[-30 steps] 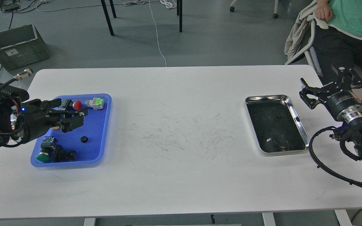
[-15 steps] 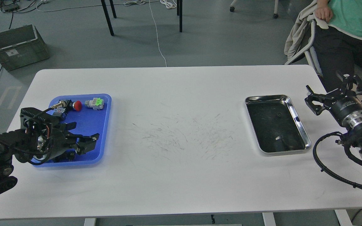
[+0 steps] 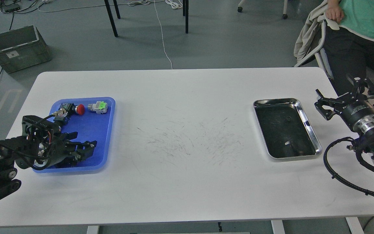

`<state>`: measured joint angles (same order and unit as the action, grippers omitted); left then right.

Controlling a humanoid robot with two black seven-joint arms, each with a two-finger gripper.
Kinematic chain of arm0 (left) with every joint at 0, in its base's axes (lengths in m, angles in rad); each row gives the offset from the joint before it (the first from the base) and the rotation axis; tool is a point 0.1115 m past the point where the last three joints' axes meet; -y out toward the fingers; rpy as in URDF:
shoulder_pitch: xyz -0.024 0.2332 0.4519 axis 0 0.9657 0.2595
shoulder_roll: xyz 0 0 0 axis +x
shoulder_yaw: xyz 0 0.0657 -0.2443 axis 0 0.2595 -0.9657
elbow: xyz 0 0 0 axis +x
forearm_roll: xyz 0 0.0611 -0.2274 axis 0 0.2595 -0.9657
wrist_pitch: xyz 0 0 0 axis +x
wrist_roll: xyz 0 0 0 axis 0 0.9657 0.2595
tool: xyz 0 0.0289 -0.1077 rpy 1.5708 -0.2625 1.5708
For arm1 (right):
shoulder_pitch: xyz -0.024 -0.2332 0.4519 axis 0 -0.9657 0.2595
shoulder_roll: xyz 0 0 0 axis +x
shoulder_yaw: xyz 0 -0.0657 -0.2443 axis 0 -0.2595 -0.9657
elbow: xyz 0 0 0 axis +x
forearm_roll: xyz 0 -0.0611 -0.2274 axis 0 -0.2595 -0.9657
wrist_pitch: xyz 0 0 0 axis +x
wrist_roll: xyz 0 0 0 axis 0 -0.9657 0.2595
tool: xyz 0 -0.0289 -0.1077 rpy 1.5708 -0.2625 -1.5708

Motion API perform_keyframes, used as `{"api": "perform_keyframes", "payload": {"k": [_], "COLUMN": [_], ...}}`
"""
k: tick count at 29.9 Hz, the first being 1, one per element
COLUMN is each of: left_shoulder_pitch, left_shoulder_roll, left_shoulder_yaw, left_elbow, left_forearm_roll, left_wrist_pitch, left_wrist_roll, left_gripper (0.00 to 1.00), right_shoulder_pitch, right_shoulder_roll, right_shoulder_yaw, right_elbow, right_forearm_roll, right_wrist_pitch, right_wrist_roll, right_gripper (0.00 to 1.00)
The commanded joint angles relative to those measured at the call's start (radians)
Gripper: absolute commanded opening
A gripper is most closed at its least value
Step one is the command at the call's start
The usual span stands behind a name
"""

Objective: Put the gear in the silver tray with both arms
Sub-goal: 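Lower the left gripper into the blue tray and grasp another black gear, then carry the second gear with the left gripper toward the table center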

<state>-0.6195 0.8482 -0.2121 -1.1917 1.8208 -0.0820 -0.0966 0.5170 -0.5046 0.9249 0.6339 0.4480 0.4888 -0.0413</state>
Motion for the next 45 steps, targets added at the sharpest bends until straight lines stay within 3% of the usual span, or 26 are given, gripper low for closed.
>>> {"api": "perform_keyframes", "payload": {"k": [1, 17, 24, 34, 39, 43, 45], "left_shoulder_pitch": [0.001, 0.0, 0.0, -0.026, -0.16, -0.319, -0.383], "left_shoulder_roll": [-0.001, -0.041, -0.057, -0.031, 0.052, 0.112, 0.103], "left_shoulder_yaw": [0.002, 0.036, 0.037, 0.025, 0.023, 0.013, 0.004], "left_elbow": [0.012, 0.096, 0.126, 0.097, -0.002, -0.152, -0.221], "left_forearm_roll": [0.0, 0.002, 0.0, -0.008, -0.011, -0.02, -0.061], "left_wrist_pitch": [0.001, -0.001, -0.002, -0.004, -0.031, -0.154, -0.194], "left_wrist_roll": [-0.003, -0.008, -0.015, -0.022, -0.023, 0.012, 0.063], "left_gripper": [0.68, 0.42, 0.08, 0.04, 0.04, 0.04, 0.04], "right_shoulder_pitch": [0.0, -0.005, -0.005, -0.005, 0.001, 0.008, 0.009], "right_shoulder_roll": [0.001, 0.008, 0.008, 0.006, 0.005, 0.001, -0.002], "right_shoulder_yaw": [0.0, -0.003, -0.003, -0.003, -0.003, 0.003, 0.008], "right_elbow": [0.001, 0.001, 0.001, 0.001, 0.001, 0.007, 0.006], "right_forearm_roll": [0.0, 0.0, 0.0, -0.002, -0.002, 0.0, 0.0], "right_wrist_pitch": [0.0, 0.0, 0.0, 0.0, 0.0, 0.0, 0.0], "right_wrist_roll": [0.0, 0.0, 0.0, 0.0, 0.0, 0.0, 0.0], "right_gripper": [0.97, 0.97, 0.97, 0.97, 0.97, 0.97, 0.97]}}
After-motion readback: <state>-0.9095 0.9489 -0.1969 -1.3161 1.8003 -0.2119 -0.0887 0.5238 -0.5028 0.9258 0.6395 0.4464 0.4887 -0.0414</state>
